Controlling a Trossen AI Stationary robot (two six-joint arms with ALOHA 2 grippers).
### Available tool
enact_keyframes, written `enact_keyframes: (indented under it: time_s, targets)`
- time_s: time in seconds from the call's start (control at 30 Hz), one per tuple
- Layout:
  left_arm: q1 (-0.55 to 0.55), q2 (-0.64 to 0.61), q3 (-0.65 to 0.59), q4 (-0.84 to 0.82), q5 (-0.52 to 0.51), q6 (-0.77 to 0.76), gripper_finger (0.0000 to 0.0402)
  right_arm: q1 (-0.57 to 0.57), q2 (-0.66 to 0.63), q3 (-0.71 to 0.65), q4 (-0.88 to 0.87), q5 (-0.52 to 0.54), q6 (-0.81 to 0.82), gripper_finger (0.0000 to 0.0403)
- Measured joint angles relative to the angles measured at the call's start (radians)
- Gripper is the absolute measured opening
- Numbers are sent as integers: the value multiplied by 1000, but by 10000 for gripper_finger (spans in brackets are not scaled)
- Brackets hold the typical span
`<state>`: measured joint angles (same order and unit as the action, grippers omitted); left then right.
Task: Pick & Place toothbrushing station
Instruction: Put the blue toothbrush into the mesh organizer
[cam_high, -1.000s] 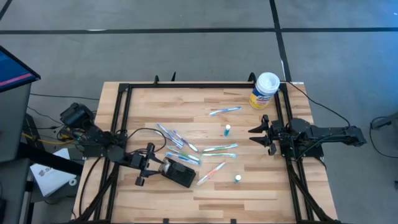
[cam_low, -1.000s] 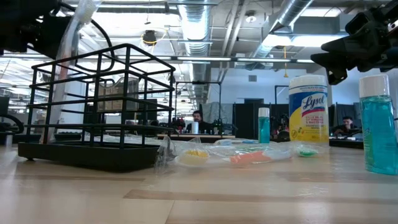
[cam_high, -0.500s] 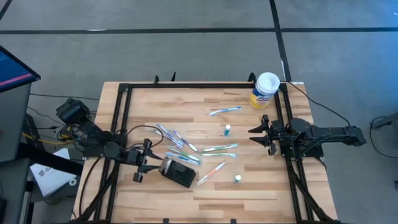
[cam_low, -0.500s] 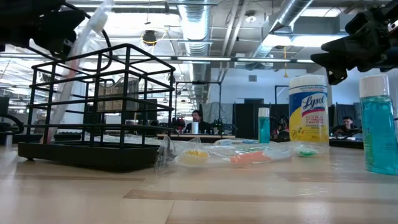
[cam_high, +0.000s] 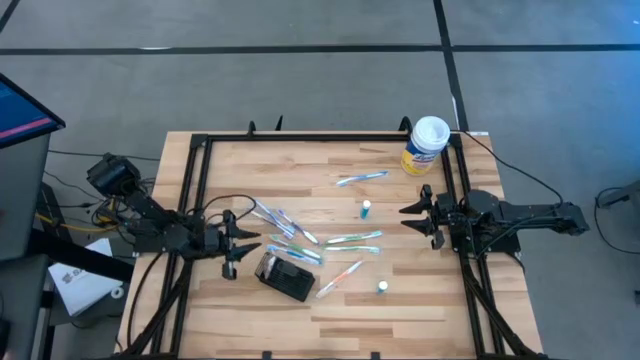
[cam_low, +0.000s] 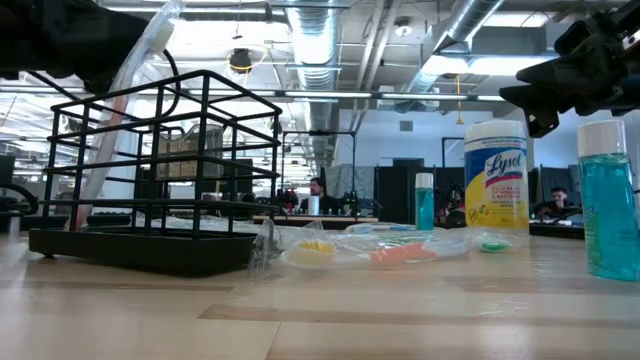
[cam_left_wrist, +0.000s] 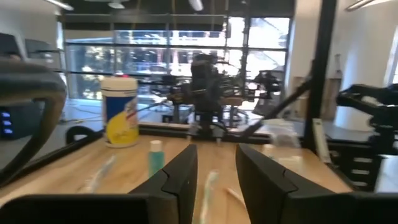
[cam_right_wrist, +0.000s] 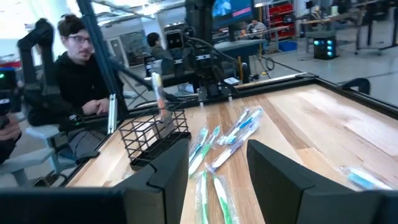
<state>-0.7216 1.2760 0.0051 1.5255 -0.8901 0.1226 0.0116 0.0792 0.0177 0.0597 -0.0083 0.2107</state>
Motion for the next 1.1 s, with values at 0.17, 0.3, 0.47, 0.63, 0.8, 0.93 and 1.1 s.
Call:
enact_keyframes:
  time_s: [0.17, 0.3, 0.47, 0.63, 0.8, 0.93, 1.1]
  targets:
    - [90, 0, 0, 0, 12, 10, 103, -1, 0, 0, 5, 81, 2, 154]
    - [168, 0, 0, 0, 86, 1, 103, -1, 0, 0, 34, 99, -1, 150]
    - [246, 0, 0, 0, 121, -5, 103, -1, 0, 38, 27, 99, -1, 130]
    - [308, 0, 0, 1, 146, -7, 103, 2, 94, 93, 30, 99, -21, 111]
    - [384, 0, 0, 1, 241, -29, 103, -2, 280, 182, 53, 120, -83, 107]
    - [434, 0, 0, 1, 312, -60, 103, -9, 449, 290, 38, 151, -161, 107]
    - [448, 0, 0, 2, 347, -60, 103, -80, 610, 454, -79, 168, -211, 107]
